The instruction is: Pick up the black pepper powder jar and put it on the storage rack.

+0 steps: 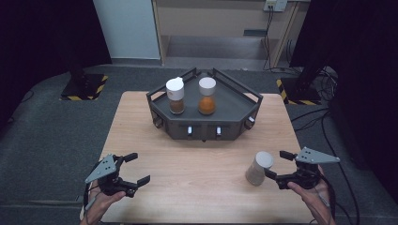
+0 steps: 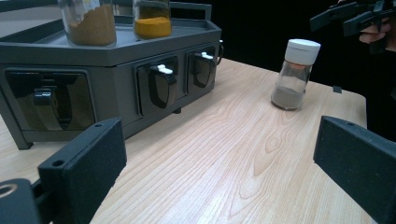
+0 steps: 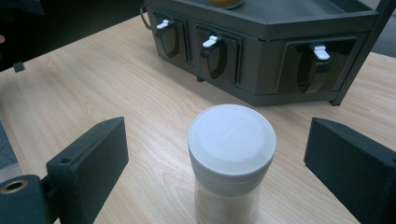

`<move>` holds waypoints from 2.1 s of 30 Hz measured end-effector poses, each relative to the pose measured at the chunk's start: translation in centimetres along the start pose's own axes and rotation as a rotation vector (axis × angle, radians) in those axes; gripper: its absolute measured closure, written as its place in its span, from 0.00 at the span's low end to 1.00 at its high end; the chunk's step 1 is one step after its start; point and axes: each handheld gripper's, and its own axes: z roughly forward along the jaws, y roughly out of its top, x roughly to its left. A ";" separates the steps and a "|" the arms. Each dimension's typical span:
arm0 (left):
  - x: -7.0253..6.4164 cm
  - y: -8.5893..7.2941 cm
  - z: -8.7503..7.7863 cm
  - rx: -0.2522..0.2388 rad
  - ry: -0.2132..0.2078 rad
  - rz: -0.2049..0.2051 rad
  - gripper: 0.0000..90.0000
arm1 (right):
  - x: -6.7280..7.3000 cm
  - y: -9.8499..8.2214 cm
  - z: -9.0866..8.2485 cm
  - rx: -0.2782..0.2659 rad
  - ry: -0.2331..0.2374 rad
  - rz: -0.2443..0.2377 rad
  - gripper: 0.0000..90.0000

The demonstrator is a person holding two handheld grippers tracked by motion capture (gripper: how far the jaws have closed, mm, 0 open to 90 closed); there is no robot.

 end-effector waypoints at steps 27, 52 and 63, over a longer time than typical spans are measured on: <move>0.0 0.1 0.0 0.004 -0.001 0.004 0.01 | -0.3 -0.1 3.6 0.065 -0.007 -0.016 0.14; 0.0 0.0 0.0 0.003 0.000 0.003 0.01 | 0.2 -0.1 4.4 0.088 -0.049 -0.080 0.38; 0.0 0.1 0.0 0.005 -0.001 0.003 0.01 | -0.8 1.1 4.6 0.096 -0.012 -0.093 0.38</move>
